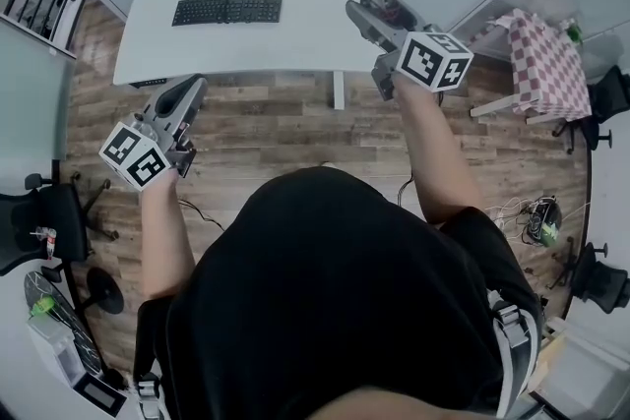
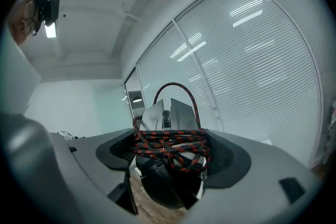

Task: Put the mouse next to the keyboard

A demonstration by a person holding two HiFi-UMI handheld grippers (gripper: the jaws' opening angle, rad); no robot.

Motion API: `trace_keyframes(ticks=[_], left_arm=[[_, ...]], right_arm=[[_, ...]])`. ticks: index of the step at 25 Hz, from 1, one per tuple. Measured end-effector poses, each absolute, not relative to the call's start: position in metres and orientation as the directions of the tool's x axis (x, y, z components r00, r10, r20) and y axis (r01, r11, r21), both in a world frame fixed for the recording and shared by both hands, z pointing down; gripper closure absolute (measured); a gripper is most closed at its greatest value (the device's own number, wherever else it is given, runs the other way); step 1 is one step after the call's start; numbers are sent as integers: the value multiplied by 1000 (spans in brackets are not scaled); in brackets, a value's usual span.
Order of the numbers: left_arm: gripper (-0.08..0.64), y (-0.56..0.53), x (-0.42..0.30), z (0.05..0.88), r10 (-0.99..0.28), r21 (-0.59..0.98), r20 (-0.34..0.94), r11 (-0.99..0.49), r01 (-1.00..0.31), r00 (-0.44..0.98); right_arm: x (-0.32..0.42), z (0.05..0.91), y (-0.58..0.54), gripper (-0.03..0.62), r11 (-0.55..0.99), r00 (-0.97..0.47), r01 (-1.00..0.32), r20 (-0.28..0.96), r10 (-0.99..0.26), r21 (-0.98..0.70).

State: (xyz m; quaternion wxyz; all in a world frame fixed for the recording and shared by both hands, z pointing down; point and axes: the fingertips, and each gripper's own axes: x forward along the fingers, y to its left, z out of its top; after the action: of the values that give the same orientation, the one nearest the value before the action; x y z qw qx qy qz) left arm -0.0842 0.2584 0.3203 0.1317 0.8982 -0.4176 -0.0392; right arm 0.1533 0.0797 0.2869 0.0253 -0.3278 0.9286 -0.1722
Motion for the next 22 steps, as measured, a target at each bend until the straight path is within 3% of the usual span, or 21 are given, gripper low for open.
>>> trace_keyframes(ticks=[22], left_arm=[[537,261,-130,334,-723,281,54,-651,-705,689]], right_arm=[[111,287,84,184,699,-756,-630,60,-652,-339]])
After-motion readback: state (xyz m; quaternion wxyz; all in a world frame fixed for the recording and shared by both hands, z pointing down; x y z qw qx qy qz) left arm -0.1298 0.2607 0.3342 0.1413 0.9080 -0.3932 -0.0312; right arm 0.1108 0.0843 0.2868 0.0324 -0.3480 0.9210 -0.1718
